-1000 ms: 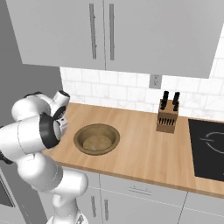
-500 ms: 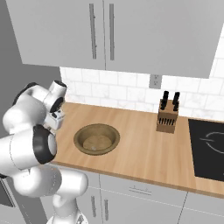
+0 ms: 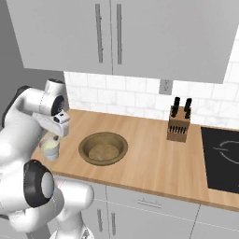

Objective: Grab a lemon wedge from the fridge and one ice cube from the ice bowl, and put them in the glass of lemonade.

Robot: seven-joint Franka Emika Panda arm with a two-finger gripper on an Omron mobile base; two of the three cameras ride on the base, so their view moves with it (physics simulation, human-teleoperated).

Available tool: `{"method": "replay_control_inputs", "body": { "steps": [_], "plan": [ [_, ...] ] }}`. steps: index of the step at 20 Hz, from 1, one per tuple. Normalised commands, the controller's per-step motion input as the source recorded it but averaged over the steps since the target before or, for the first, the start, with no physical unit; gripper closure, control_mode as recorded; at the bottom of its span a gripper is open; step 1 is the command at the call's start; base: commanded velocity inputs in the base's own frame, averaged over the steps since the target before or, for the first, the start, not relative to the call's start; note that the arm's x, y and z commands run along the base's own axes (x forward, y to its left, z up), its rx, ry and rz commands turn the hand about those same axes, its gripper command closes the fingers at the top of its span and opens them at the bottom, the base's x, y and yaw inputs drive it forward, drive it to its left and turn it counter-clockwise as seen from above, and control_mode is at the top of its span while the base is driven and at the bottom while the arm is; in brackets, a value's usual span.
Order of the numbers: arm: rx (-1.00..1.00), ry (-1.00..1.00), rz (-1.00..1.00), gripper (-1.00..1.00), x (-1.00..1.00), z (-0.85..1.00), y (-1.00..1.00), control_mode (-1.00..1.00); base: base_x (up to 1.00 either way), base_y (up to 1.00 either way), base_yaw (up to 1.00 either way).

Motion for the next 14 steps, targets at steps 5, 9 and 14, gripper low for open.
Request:
{"method": "replay_control_inputs", "body": {
  "steps": [5, 9, 14],
  "plan": [
    [-0.16, -0.14, 0.08, -1.0, -0.65, 0.0, -0.96, -1.0, 0.0, 0.0, 0.0],
    [-0.01, -0.22, 0.01, -1.0, -0.71, -0.02, -0.98, -1.0, 0.0, 0.0, 0.0],
    [0.0, -0.26, 0.0, -1.0, -0.72, 0.0, -0.64, -1.0, 0.0, 0.0, 0.0]
  ]
}}
